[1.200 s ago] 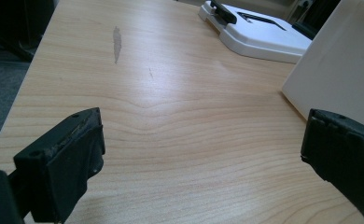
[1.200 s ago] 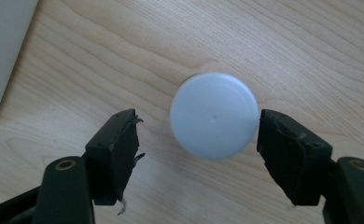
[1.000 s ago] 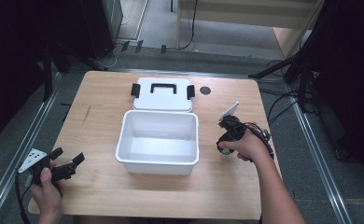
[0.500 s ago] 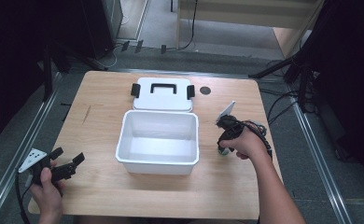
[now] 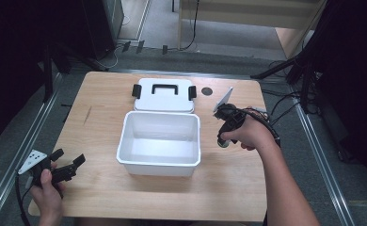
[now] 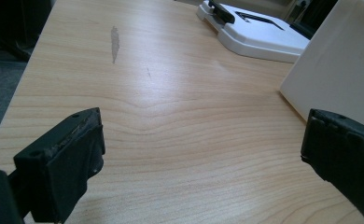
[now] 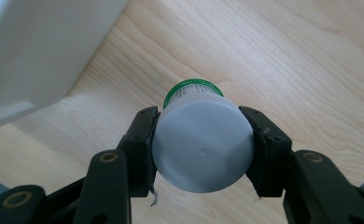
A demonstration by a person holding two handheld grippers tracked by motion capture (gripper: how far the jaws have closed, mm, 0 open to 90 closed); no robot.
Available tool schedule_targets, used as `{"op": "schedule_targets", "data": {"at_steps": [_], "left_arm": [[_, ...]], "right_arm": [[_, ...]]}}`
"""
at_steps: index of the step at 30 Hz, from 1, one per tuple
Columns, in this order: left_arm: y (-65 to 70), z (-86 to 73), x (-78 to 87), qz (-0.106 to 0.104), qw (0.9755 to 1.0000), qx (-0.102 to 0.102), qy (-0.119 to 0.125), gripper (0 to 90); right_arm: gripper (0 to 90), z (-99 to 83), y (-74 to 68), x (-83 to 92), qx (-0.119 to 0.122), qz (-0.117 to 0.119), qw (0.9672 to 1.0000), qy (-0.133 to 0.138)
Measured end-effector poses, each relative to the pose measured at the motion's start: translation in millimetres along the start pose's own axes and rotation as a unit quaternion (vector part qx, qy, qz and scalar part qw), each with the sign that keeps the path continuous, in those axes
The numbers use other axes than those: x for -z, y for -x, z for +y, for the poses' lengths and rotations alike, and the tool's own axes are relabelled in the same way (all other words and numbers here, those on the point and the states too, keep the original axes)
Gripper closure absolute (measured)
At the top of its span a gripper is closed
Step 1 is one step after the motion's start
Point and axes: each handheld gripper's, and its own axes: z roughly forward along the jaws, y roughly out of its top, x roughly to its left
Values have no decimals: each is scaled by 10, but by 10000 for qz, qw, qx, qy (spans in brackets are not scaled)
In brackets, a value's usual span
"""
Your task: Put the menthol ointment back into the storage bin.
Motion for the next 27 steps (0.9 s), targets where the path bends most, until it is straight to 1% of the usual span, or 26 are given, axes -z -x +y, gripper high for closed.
{"op": "schedule_targets", "data": {"at_steps": [1, 2, 3, 4, 5, 7, 10, 12, 13, 14, 15, 16, 17, 18, 19, 20, 22, 23, 24, 25, 26, 27], "left_arm": [[-2, 0, 1, 0, 10000, -5, -4, 1], [-2, 0, -1, 0, 10000, 2, 5, 1], [-2, 0, 0, -2, 10000, 5, 5, 1], [-1, -1, -2, -5, 10000, 25, 20, 1], [-1, -1, -2, -5, 10000, 25, 20, 1], [-3, 1, -3, -8, 10000, 15, 14, 1], [-4, 1, -3, -8, 10000, 15, 11, 1], [-4, 1, -3, -9, 10000, 17, 8, 0], [-4, 1, -3, -9, 10000, 17, 8, 1], [-5, 2, -3, -13, 10000, 18, 1, 1], [-5, 1, -4, -9, 10000, 24, 9, 1], [-5, 1, -4, -9, 10000, 24, 8, 1], [-5, 1, -4, -9, 10000, 24, 8, 1], [-5, 1, -4, -11, 10000, 31, 10, 1], [-5, 1, -4, -11, 10000, 31, 10, 1], [-7, 1, -4, -12, 10000, 38, 12, 1], [-7, 1, -4, -14, 10000, 47, 13, 1], [-7, 1, -4, -14, 10000, 47, 13, 1], [-7, 1, -5, -14, 10000, 49, 13, 1], [-7, 1, -5, -14, 10000, 49, 13, 1], [-7, 1, -5, -15, 10000, 50, 12, 1], [-7, 1, -5, -15, 10000, 50, 12, 1]], "right_arm": [[516, 18, -18, 58, 36, -3, 10000, 14], [517, 51, -52, 166, 96, -10, 9999, 86], [517, 51, -52, 166, 96, -10, 9999, 86], [516, 89, -87, 274, 111, -3, 9999, 111], [516, 89, -87, 274, 111, -3, 9999, 111], [516, 136, -134, 394, 166, -32, 9998, 130], [516, 199, -210, 538, 219, -11, 9996, 165], [517, 233, -254, 603, 263, 14, 9995, 156], [517, 233, -254, 603, 263, 14, 9995, 156], [516, 267, -294, 659, 312, 15, 9993, 186], [516, 267, -294, 659, 312, 15, 9993, 186], [516, 301, -348, 714, 355, 0, 9992, 199], [516, 301, -348, 714, 355, 0, 9992, 199], [516, 334, -400, 764, 450, 35, 9987, 223], [516, 334, -400, 764, 450, 35, 9987, 223], [516, 363, -462, 806, 537, 50, 9982, 256], [516, 389, -529, 834, 610, 64, 9976, 327], [516, 389, -529, 834, 610, 64, 9976, 327], [516, 415, -596, 855, 749, 99, 9965, 350], [516, 415, -596, 855, 749, 99, 9965, 350], [516, 440, -663, 860, 900, 165, 9950, 392], [516, 440, -663, 860, 900, 165, 9950, 392]]}}
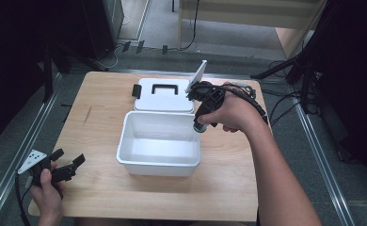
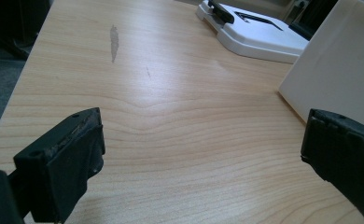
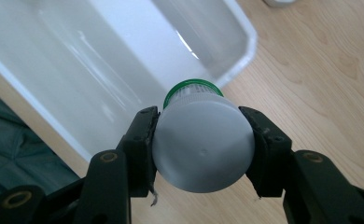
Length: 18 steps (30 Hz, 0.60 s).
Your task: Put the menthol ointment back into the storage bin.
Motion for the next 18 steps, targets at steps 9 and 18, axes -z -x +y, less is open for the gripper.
{"op": "schedule_targets", "data": {"at_steps": [9, 18], "left_arm": [[-2, 0, -2, -13, 10000, 17, 3, 1], [-7, 1, -2, -24, 10000, 19, -16, 1]], "right_arm": [[516, 149, -258, -91, 798, 112, 9967, 105], [516, 213, -344, -298, 1341, 68, 9909, -2]]}}
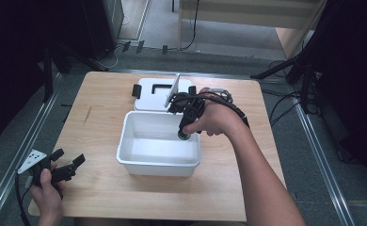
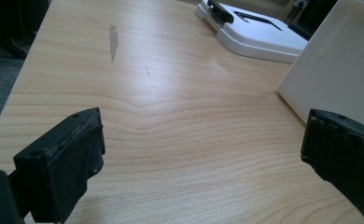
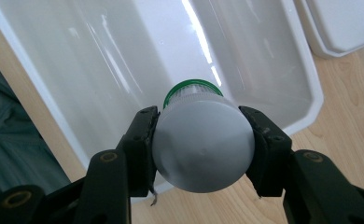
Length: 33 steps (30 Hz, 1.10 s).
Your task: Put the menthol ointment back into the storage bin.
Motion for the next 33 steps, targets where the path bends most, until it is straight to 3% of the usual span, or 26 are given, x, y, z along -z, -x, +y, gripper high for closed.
{"op": "schedule_targets", "data": {"at_steps": [4, 10, 17, 29, 33], "left_arm": [[-3, 2, 0, -16, 10000, 1, -21, 1], [-5, 2, -3, -15, 10000, -1, -32, 1], [-4, 3, -5, -16, 10000, -8, -34, 1], [-5, 3, -4, -24, 10000, -7, -48, 1], [-4, 3, -5, -23, 10000, -12, -49, 1]], "right_arm": [[516, -11, 26, -148, 15, 24, 10000, -40], [516, -39, 54, -354, 221, -22, 9997, -107], [516, -65, 14, -578, 588, -114, 9978, -271], [515, -92, -48, -773, 1071, -290, 9930, -396], [515, -89, -64, -813, 1096, -296, 9927, -398]]}}
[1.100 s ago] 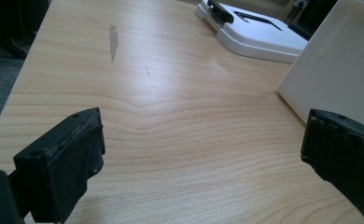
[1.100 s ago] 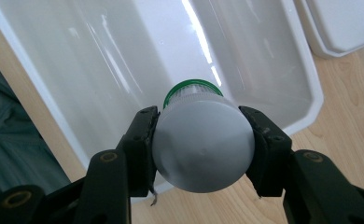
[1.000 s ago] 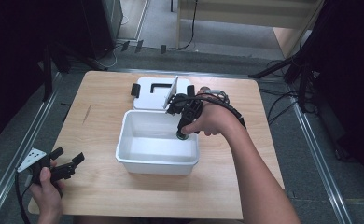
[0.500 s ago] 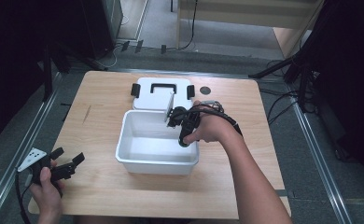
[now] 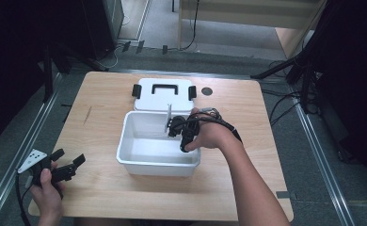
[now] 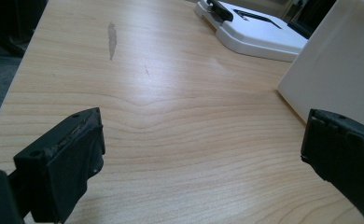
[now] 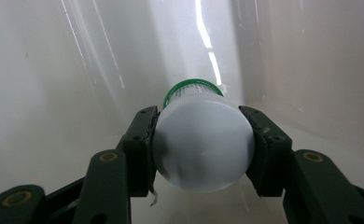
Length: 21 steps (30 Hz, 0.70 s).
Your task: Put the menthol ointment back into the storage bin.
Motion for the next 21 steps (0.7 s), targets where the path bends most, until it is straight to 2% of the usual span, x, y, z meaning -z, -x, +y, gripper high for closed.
{"op": "schedule_targets", "data": {"at_steps": [8, 15, 21], "left_arm": [[2, 0, -2, 3, 10000, 1, 3, 1], [1, 1, -2, -1, 10000, 7, -7, 1], [1, 1, -3, 1, 10000, 15, -5, 1]], "right_arm": [[515, 21, -20, -71, 13, 12, 10000, -4], [515, 61, -39, -90, -35, 97, 9999, -28], [515, 120, -75, -154, 22, 201, 9998, -68]]}}
